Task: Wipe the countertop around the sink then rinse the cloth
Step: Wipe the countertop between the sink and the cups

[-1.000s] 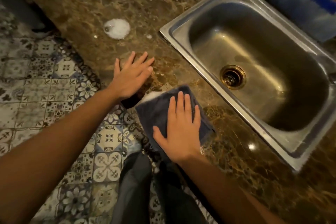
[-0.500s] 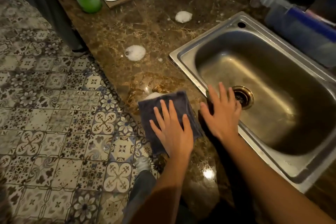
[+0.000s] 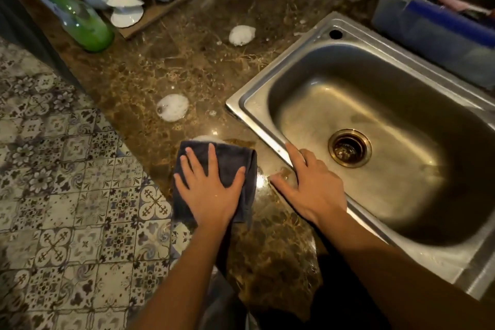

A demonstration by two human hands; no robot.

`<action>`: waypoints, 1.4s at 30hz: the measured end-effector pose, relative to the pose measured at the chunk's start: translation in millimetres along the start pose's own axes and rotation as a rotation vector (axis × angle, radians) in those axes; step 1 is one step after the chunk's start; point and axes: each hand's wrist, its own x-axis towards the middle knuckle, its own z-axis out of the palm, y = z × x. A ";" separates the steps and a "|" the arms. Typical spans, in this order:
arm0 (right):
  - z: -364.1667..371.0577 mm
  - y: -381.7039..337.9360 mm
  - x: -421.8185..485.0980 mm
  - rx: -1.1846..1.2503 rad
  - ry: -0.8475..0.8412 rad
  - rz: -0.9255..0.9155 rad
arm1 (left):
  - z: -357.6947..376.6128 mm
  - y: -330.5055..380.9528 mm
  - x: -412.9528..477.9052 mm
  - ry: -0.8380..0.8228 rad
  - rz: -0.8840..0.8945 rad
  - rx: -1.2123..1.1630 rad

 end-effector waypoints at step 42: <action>-0.4 -12.2 3.4 -0.003 0.027 0.146 | -7.4 14.5 61.4 -0.064 0.315 0.109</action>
